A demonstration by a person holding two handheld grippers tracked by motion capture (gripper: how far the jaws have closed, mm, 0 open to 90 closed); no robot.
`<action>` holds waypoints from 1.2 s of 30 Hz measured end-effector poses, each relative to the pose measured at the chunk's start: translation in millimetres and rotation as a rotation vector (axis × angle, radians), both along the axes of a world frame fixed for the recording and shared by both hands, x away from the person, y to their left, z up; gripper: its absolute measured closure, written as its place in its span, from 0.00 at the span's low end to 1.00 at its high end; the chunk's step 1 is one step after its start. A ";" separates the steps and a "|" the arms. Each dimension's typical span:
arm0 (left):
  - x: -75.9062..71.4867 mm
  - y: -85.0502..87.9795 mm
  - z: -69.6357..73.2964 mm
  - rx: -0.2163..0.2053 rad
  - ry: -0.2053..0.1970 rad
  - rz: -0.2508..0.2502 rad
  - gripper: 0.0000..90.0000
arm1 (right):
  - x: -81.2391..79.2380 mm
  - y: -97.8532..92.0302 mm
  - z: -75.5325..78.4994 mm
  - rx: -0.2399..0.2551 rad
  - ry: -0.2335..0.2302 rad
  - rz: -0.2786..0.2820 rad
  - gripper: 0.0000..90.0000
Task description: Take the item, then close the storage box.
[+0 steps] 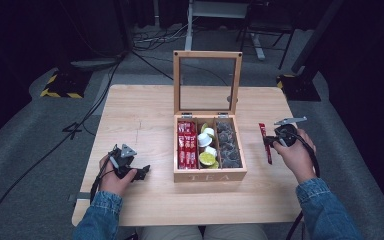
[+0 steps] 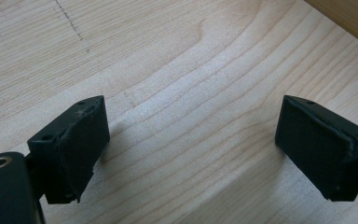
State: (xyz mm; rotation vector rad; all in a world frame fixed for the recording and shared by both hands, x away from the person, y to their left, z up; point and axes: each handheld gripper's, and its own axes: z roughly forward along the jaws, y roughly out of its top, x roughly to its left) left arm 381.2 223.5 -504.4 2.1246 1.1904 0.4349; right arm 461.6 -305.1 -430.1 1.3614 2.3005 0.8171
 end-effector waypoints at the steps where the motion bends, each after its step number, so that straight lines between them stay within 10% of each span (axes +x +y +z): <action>1: 0.0 0.0 0.0 0.000 0.000 0.000 0.11 | 0.0 0.0 0.0 0.000 0.000 0.000 0.91; 16: 0.5 0.0 -0.1 0.001 -0.003 -0.002 0.11 | -0.2 1.2 -12.9 0.016 0.056 -0.042 0.75; 36: 4.6 -1.9 -0.1 0.002 -0.002 -0.001 0.10 | -21.9 13.3 45.3 0.161 -0.232 -0.006 0.48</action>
